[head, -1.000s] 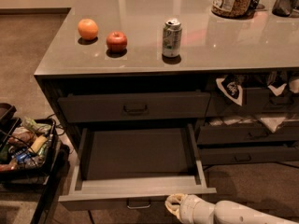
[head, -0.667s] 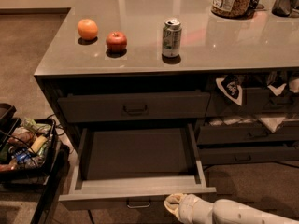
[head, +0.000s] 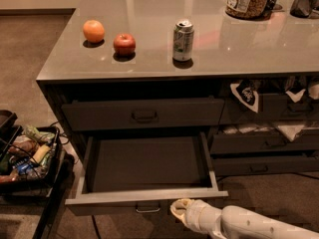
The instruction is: Close middle drawer
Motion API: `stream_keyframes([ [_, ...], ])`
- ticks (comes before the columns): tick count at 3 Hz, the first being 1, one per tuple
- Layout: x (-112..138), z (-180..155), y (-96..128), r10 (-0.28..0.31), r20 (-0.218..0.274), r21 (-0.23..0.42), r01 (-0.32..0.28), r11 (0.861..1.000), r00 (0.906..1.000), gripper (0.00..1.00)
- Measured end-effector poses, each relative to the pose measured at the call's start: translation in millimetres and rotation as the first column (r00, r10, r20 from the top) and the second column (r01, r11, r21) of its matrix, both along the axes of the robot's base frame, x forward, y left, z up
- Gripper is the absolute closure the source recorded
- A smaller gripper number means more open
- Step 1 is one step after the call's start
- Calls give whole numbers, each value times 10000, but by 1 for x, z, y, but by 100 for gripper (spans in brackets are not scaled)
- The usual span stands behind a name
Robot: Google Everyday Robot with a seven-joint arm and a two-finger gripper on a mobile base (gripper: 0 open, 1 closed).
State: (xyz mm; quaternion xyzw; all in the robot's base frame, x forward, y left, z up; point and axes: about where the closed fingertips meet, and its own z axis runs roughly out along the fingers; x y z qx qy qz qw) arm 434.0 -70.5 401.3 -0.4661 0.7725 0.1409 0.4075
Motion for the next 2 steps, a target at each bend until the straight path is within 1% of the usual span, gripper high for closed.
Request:
stream_keyframes([
  [1, 18, 6, 2, -80, 433, 37, 78, 10000, 9990, 100],
  [2, 52, 12, 5, 17, 803, -309, 8, 9995, 9968, 100],
])
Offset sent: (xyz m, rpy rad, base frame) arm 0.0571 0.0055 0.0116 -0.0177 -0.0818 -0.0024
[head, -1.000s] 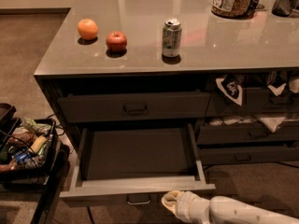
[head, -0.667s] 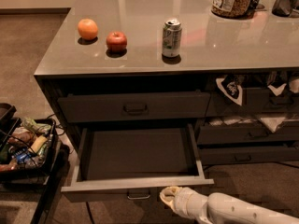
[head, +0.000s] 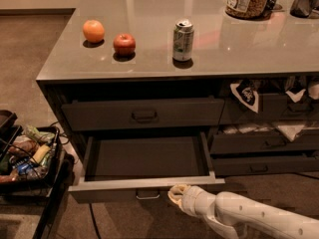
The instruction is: Close middle drawer
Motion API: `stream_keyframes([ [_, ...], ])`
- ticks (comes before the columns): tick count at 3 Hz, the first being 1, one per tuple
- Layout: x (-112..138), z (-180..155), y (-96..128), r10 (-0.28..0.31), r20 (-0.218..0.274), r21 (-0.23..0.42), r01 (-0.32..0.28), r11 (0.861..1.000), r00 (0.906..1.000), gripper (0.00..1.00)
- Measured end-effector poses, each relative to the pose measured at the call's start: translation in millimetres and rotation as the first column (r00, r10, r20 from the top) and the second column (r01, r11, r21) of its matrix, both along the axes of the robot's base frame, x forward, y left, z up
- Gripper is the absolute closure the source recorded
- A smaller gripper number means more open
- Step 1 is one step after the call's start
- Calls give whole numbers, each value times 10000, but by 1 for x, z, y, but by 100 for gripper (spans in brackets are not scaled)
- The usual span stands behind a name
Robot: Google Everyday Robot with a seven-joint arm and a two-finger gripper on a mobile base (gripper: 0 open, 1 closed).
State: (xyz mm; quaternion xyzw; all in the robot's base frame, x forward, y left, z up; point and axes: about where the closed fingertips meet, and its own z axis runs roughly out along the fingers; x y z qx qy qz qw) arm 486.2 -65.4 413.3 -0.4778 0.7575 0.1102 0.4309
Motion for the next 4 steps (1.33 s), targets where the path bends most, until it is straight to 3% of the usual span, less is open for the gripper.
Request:
stream_keyframes([
  [2, -1, -12, 0, -270, -28, -86, 270, 9996, 9996, 100],
  [4, 44, -39, -14, -1285, 694, -116, 1296, 9915, 9893, 100],
])
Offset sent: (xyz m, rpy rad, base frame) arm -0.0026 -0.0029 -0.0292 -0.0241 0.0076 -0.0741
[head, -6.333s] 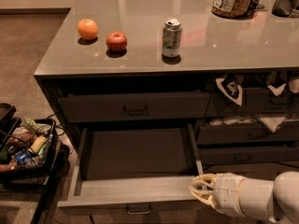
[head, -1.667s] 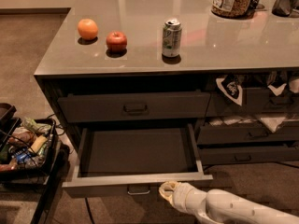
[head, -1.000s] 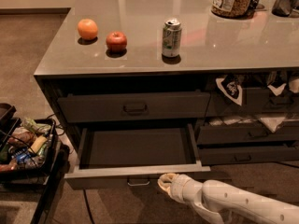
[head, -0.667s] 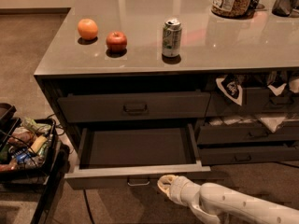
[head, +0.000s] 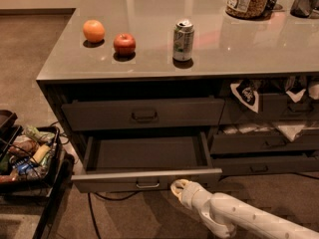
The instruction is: Close middle drawer
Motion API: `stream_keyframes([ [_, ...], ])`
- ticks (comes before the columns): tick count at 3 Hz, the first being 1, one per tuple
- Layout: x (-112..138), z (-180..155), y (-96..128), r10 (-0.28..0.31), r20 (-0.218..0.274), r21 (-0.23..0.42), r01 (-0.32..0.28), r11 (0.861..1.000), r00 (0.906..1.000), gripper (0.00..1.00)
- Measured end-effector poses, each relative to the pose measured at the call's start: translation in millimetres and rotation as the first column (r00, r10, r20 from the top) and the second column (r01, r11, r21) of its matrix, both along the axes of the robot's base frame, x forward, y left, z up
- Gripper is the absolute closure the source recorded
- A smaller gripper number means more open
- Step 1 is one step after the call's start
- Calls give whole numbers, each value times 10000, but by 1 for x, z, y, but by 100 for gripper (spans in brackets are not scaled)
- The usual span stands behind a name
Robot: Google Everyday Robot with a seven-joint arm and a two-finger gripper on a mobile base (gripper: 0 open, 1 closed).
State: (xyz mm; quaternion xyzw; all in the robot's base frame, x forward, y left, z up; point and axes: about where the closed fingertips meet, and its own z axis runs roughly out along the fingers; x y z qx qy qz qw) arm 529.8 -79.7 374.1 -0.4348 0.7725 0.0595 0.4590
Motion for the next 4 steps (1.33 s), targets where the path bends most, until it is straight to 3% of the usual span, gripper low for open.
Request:
stream_keyframes([
  [2, 48, -3, -11, -390, 554, -127, 398, 9991, 9977, 100],
  [3, 67, -2, -11, -404, 693, -146, 415, 9990, 9968, 100],
  [4, 105, 11, -7, -207, 821, -393, 240, 9989, 9964, 100],
])
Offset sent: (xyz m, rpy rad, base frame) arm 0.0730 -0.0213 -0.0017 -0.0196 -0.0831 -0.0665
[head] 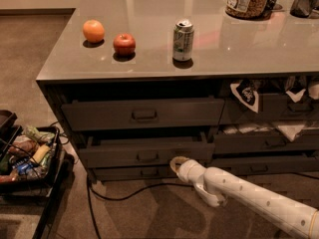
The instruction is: Close middle drawer
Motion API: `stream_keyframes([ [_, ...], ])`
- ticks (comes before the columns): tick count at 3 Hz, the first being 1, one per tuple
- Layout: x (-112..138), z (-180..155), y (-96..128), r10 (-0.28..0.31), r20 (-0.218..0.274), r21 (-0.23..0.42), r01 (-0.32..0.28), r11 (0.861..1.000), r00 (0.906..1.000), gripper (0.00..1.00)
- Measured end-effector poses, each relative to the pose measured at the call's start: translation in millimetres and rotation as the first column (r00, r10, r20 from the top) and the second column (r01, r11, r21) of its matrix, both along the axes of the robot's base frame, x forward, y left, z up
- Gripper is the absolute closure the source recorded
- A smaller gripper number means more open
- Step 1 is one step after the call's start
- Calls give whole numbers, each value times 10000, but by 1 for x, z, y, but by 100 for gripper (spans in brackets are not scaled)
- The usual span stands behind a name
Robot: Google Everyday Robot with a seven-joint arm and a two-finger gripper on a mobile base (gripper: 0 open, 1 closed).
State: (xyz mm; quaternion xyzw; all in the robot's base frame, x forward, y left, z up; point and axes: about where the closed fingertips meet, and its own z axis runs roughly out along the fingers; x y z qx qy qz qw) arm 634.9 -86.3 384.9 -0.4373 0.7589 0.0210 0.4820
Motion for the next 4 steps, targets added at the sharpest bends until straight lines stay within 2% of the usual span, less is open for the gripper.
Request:
stream_keyframes([
  [2, 3, -6, 3, -38, 96, 213, 36, 9998, 9999, 100],
  [3, 21, -22, 15, 256, 386, 446, -273, 9986, 9989, 100],
  [4, 37, -21, 13, 324, 655, 419, -352, 9985, 9973, 100],
])
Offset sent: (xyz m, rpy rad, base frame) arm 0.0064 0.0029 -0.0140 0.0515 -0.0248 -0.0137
